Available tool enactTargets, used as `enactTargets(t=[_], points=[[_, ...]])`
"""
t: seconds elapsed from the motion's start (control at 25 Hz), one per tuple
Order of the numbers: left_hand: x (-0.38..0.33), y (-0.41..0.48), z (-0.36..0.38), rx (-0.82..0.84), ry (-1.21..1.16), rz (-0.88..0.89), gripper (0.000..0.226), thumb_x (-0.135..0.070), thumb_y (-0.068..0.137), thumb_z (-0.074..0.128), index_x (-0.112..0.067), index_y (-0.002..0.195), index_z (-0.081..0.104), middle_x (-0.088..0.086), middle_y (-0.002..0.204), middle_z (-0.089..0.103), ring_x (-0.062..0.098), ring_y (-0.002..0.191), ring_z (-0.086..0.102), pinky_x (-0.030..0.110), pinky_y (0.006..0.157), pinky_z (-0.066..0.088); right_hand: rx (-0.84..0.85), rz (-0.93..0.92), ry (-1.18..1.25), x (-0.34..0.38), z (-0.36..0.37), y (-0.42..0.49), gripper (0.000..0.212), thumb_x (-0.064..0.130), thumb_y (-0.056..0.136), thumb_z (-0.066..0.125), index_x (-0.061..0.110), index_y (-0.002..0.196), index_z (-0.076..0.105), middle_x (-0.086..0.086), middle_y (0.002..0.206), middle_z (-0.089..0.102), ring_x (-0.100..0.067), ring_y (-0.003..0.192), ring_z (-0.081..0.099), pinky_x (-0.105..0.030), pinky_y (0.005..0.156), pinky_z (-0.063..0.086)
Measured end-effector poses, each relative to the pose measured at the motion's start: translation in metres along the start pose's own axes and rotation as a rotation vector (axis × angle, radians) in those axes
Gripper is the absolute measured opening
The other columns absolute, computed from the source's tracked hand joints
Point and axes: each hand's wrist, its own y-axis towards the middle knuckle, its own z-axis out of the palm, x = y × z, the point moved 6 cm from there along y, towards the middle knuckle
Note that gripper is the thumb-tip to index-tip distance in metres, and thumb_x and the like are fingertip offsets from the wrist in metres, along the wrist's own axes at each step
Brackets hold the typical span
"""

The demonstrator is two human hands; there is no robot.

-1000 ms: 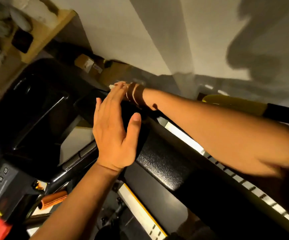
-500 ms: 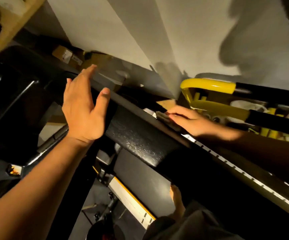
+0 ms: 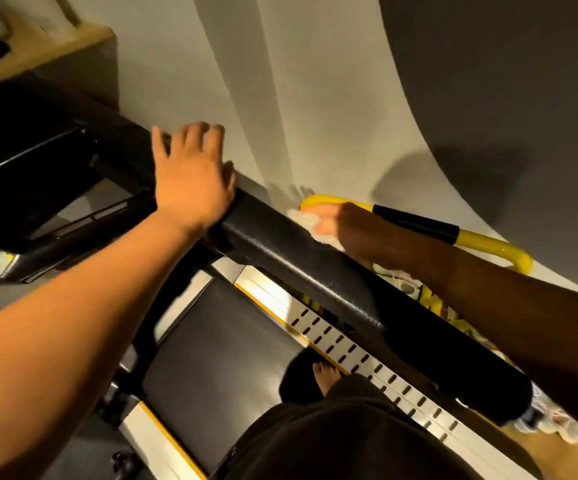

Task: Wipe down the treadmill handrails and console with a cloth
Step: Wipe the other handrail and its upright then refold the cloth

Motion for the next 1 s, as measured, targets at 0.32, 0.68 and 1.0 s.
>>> enactTargets(t=[0.32, 0.68, 1.0], points=[[-0.064, -0.083, -0.02, -0.017, -0.542, 0.222, 0.042, -0.038, 0.091, 0.049, -0.014, 0.125, 0.055, 0.007, 0.127, 0.053, 0.028, 0.118, 0.049, 0.047, 0.104, 0.037, -0.335, 0.041, -0.37, 0.001, 0.009, -0.15, 0.042, 0.035, 0.098, 0.033, 0.035, 0.14, 0.041, 0.003, 0.134, 0.056, -0.017, 0.118, 0.055, -0.035, 0.097, 0.046], [-0.079, -0.13, -0.005, 0.091, -0.359, 0.423, 0.055, -0.028, 0.084, 0.054, -0.015, 0.137, 0.049, 0.012, 0.143, 0.047, 0.034, 0.14, 0.032, 0.061, 0.114, 0.017, -0.753, 0.273, -0.613, 0.001, 0.046, -0.177, 0.057, 0.027, 0.082, 0.035, 0.011, 0.136, 0.046, -0.014, 0.136, 0.051, -0.033, 0.123, 0.05, -0.04, 0.099, 0.045], [-0.077, -0.13, -0.004, 0.272, -0.354, 0.365, 0.076, -0.015, 0.085, 0.059, -0.024, 0.151, 0.023, 0.004, 0.16, 0.019, 0.027, 0.149, 0.003, 0.059, 0.116, 0.001, -0.903, 0.159, -0.634, -0.002, 0.054, -0.23, 0.045, 0.008, 0.086, 0.048, 0.008, 0.131, 0.047, -0.016, 0.128, 0.052, -0.033, 0.115, 0.051, -0.046, 0.1, 0.044]])
